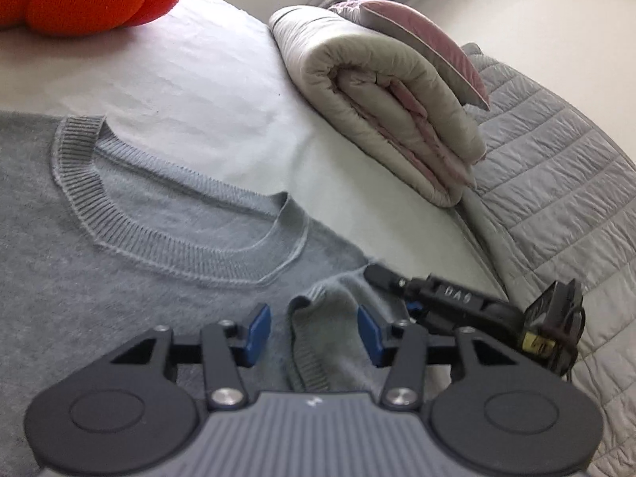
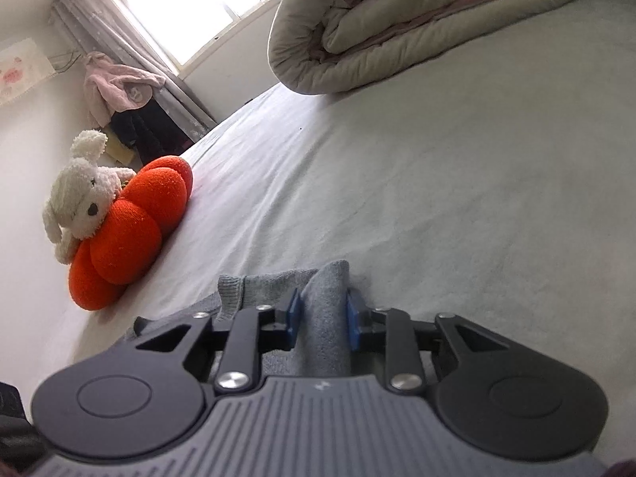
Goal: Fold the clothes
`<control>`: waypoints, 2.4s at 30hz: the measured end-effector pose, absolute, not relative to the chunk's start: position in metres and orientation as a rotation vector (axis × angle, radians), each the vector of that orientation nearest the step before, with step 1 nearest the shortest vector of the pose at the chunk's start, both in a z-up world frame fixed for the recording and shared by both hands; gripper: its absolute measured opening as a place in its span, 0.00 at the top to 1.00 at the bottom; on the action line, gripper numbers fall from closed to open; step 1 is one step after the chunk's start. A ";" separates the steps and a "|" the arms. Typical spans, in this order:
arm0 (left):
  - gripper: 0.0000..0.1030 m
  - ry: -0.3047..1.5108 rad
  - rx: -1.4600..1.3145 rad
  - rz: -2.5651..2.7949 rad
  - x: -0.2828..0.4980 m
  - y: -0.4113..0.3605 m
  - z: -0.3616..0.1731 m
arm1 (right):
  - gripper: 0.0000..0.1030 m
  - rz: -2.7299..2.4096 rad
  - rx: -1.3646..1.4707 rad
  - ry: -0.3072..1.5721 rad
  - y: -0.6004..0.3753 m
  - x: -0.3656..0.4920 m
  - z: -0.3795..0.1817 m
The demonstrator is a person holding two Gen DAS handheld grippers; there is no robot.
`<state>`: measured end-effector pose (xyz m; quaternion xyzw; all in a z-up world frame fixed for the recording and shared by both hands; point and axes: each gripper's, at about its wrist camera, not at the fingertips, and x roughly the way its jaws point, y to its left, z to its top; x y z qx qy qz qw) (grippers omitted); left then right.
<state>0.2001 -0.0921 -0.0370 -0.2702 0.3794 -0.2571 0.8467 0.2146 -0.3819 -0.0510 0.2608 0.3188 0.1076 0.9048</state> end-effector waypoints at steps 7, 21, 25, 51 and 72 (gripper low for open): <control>0.98 0.671 -0.645 -0.488 0.194 -0.079 -0.038 | 0.90 0.199 0.531 0.612 -0.385 0.214 -0.058; 0.69 0.689 -0.609 -0.503 0.207 -0.078 -0.053 | 0.65 0.277 0.289 0.616 -0.357 0.168 -0.019; 0.70 0.678 -0.594 -0.505 0.206 -0.080 -0.055 | 0.65 0.391 0.232 0.640 -0.341 0.137 -0.016; 0.97 0.664 -0.571 -0.462 0.205 -0.083 -0.064 | 0.91 0.604 0.101 0.636 -0.298 0.102 -0.029; 0.53 0.723 -0.357 -0.490 0.127 -0.096 -0.036 | 0.80 0.478 0.258 0.751 -0.351 0.045 -0.005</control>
